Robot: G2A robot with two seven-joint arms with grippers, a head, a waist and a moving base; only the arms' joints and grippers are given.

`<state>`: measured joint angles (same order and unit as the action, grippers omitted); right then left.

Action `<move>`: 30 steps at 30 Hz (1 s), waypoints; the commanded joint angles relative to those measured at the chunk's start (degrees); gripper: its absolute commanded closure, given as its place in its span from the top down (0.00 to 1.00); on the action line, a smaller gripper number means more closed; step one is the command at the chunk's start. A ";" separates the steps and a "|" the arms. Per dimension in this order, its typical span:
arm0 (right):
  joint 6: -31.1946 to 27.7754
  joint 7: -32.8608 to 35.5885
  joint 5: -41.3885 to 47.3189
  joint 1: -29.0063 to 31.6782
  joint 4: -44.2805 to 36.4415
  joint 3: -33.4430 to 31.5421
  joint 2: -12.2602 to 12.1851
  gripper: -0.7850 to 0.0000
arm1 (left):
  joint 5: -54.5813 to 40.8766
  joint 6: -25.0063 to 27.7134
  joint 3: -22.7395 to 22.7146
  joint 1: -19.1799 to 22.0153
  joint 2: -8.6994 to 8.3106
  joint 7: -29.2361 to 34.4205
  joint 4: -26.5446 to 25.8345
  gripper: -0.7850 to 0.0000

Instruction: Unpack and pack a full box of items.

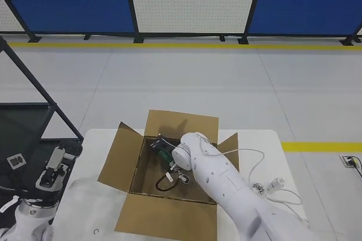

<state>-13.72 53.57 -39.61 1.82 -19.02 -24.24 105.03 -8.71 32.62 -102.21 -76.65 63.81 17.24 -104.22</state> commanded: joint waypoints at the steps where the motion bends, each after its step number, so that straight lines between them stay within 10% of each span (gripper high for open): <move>1: 0.94 -0.27 -0.99 0.35 -2.70 -0.43 -0.96 0.00 | 0.62 0.02 0.52 -0.58 0.10 -0.46 -0.76 1.00; 11: 7.75 2.45 -8.44 6.74 -26.34 -7.09 -9.71 0.00 | 2.29 0.19 0.02 -1.83 0.40 -3.88 -2.76 1.00; 20: 6.17 14.28 -23.34 30.53 -71.89 -26.56 -22.05 0.00 | 3.07 -0.82 -0.58 -2.22 0.55 -5.03 -4.06 1.00; 30: 2.09 12.31 -25.44 40.13 -84.43 -34.04 -24.50 0.00 | 4.31 -1.07 0.25 -2.28 0.68 -5.42 -4.50 1.00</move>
<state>-11.67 65.86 -65.05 42.00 -103.51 -58.32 80.52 -4.39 31.55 -101.95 -78.94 64.49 11.82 -108.73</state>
